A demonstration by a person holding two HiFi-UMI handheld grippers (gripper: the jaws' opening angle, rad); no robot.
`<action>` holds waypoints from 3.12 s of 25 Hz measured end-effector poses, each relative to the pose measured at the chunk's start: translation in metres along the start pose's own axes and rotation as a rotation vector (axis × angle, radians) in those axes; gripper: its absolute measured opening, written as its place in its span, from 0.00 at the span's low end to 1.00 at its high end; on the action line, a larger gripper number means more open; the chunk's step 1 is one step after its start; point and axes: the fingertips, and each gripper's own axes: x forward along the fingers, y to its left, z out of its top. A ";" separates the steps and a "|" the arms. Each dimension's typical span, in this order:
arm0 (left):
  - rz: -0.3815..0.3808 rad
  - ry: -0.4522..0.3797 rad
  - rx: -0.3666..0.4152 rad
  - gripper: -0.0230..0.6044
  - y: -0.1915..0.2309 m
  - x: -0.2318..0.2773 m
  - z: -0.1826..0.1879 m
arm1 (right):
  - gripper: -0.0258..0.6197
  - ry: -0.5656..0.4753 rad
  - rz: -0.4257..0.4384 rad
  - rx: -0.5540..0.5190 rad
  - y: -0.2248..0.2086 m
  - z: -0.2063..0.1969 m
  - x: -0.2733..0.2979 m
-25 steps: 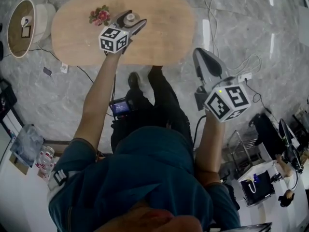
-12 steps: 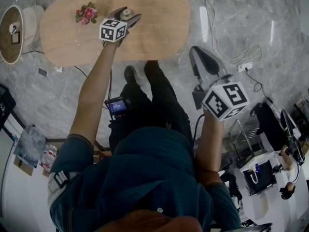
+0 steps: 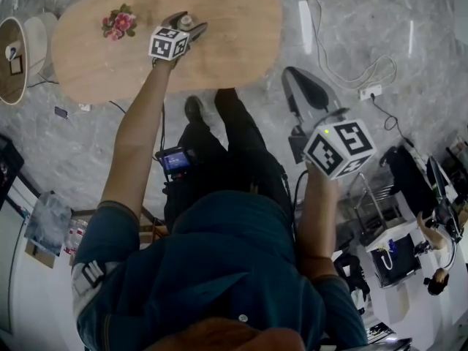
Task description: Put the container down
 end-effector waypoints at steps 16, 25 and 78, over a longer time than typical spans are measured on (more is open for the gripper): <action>0.020 0.076 0.098 0.59 -0.004 0.008 -0.020 | 0.06 0.011 0.000 0.001 0.003 -0.003 0.000; -0.057 0.027 0.144 0.60 -0.023 -0.013 0.000 | 0.06 -0.011 0.009 -0.017 0.027 0.002 0.002; 0.106 -0.937 0.548 0.31 -0.258 -0.748 0.211 | 0.05 -0.586 0.133 -0.598 0.421 0.104 -0.202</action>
